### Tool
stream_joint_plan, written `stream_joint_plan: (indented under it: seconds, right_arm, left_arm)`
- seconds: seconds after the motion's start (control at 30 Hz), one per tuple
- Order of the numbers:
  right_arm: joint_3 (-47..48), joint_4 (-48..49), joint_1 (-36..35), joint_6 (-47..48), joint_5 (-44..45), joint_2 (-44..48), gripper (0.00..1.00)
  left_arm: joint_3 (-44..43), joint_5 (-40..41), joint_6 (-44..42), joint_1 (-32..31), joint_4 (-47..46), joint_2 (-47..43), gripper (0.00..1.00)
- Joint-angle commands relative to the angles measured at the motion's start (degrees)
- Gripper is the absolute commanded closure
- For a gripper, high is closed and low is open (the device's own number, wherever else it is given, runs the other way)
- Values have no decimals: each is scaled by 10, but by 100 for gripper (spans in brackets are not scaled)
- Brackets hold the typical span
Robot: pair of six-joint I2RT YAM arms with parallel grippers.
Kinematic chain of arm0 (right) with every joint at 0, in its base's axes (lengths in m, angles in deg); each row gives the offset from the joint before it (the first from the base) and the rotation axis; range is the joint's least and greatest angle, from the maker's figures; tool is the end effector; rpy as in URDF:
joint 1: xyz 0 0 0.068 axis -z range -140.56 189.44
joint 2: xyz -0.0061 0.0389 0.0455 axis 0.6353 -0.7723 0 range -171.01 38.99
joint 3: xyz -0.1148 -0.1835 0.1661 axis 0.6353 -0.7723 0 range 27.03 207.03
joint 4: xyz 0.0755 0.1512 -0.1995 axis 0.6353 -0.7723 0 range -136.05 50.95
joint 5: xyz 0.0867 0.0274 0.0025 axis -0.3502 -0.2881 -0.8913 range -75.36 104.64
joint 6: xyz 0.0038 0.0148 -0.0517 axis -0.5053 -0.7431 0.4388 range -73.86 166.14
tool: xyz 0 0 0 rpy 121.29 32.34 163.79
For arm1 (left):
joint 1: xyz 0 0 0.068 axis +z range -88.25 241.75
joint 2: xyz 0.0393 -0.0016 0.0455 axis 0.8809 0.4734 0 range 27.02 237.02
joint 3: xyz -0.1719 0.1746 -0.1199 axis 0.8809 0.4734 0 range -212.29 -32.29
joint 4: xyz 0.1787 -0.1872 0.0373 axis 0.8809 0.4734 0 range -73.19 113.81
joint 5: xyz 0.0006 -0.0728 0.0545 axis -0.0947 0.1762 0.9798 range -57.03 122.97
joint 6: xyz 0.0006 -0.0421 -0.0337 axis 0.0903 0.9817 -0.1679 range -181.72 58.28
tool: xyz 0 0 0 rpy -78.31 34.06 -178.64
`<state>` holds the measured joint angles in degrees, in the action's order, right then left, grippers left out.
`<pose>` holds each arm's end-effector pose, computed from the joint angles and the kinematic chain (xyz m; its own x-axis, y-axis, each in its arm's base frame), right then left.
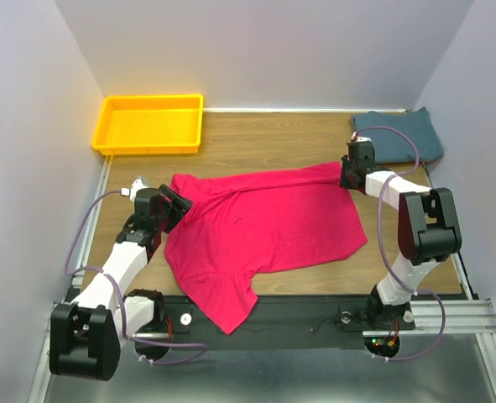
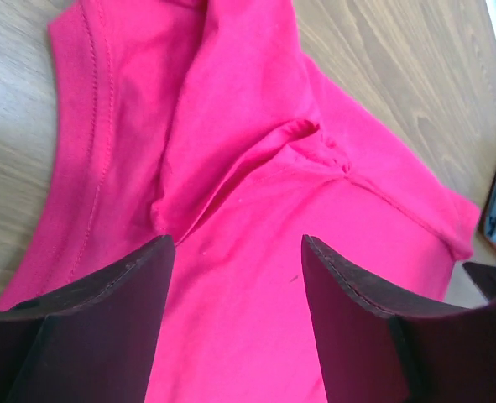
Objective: Fold and stack the t-shirts
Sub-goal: Fold the tshirt
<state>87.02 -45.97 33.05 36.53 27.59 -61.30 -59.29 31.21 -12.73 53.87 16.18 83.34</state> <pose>0.3653 0.0329 0.1807 -0.7120 0.0839 -0.6971 0.1639 0.9853 -0.0488 0.2107 -0.0303 0.2130 -0.4355 -0.7012 -0.5645 -0.2515 0.6969 -0.6716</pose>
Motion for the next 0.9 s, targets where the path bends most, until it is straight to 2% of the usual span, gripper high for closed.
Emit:
stream_joint_plan:
  seconds: [0.0,0.07,0.27,0.4,0.6,0.87]
  right_arm:
    - [2,21,3,-14,19,50,61]
    - [9,21,4,-15,1,58,55]
    - [68,21,3,-26,-98,45,54]
    - [98,22,4,-30,-103,20,54]
    - [124,21,3,-30,-106,-17,54]
    - [123,21,16,-39,-113,-55,54]
  left_arm:
    - [-42,50,-51,1,5,-5,24]
    - [-79,65,-95,1,5,24,23]
    - [-206,105,-191,2,29,175,23]
    - [-260,120,-205,8,18,257,24]
    - [-330,98,-205,23,19,364,25]
    - [-361,84,-203,23,22,427,40]
